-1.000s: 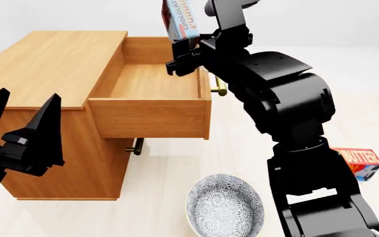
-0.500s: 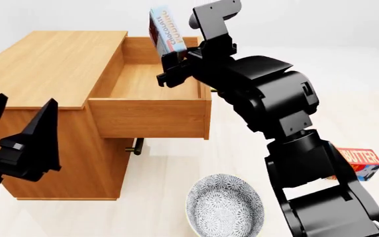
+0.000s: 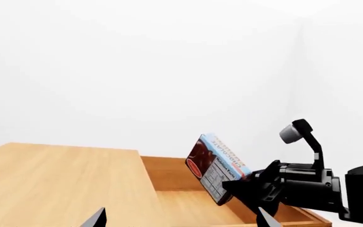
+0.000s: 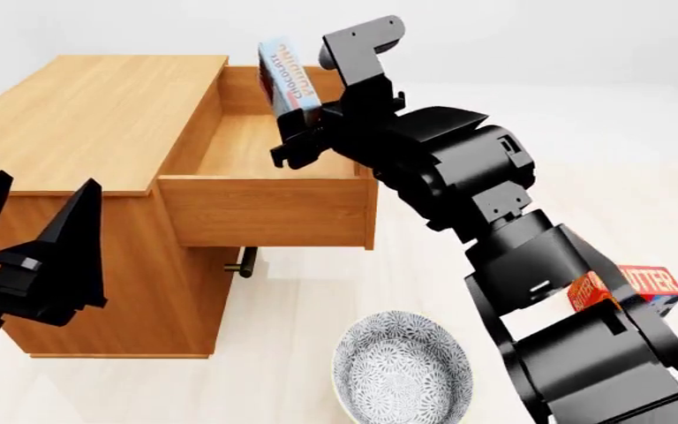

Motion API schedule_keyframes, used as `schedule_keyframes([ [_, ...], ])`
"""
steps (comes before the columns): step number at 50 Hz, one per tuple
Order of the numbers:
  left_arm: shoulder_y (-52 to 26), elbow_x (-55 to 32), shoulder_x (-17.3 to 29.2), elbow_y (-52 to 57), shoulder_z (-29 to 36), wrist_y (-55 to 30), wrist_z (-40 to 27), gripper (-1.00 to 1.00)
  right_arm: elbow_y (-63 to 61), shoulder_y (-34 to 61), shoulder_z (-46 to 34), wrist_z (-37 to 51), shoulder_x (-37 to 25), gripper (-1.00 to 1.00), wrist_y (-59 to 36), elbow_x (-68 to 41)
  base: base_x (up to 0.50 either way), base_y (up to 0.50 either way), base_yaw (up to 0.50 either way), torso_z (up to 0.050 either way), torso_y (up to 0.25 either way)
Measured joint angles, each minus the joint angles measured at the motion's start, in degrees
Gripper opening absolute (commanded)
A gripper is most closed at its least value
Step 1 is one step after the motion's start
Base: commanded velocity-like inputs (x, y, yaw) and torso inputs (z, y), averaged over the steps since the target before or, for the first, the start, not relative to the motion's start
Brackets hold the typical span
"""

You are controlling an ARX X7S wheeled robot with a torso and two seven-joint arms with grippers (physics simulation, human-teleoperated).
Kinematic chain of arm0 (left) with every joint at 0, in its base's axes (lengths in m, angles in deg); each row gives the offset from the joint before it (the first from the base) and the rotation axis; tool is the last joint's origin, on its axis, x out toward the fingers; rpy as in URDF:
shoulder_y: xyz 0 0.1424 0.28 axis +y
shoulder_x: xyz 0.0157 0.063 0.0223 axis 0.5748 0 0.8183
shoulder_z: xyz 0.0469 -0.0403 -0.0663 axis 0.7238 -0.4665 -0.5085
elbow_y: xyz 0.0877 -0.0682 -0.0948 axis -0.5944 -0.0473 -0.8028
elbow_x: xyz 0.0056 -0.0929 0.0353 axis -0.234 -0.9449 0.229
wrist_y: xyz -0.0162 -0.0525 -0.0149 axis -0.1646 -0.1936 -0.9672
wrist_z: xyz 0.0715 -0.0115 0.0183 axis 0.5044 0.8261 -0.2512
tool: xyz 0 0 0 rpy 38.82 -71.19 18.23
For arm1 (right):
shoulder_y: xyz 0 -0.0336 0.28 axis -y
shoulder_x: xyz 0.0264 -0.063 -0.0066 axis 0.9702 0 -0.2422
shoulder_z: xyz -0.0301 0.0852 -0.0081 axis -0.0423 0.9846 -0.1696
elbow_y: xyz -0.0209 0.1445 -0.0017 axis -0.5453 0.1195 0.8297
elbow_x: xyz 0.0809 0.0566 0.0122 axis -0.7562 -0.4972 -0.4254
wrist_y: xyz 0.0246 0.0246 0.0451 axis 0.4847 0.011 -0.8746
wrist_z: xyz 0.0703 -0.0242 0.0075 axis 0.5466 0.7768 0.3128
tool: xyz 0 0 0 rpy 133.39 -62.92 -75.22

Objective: Put the chocolate pudding in the top drawer of the cabinet and close it.

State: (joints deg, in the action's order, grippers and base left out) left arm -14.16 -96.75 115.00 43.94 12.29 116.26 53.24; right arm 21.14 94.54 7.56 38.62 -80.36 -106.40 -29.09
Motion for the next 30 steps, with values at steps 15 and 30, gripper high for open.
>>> schedule_keyframes([
  [15,0.4,0.1,0.2,0.0,0.0,0.2,0.0,1.00,-0.1,0.7,-3.8,2.1,-1.1,1.00,3.1,-3.1,0.00,0.00,0.00,0.000,0.000],
  [30,0.5,-0.1,0.3,0.1,-0.2,0.2,0.1,1.00,-5.6,-0.1,-4.2,4.2,-3.4,1.00,6.8,-4.3,0.00,0.00,0.00,0.000,0.000],
])
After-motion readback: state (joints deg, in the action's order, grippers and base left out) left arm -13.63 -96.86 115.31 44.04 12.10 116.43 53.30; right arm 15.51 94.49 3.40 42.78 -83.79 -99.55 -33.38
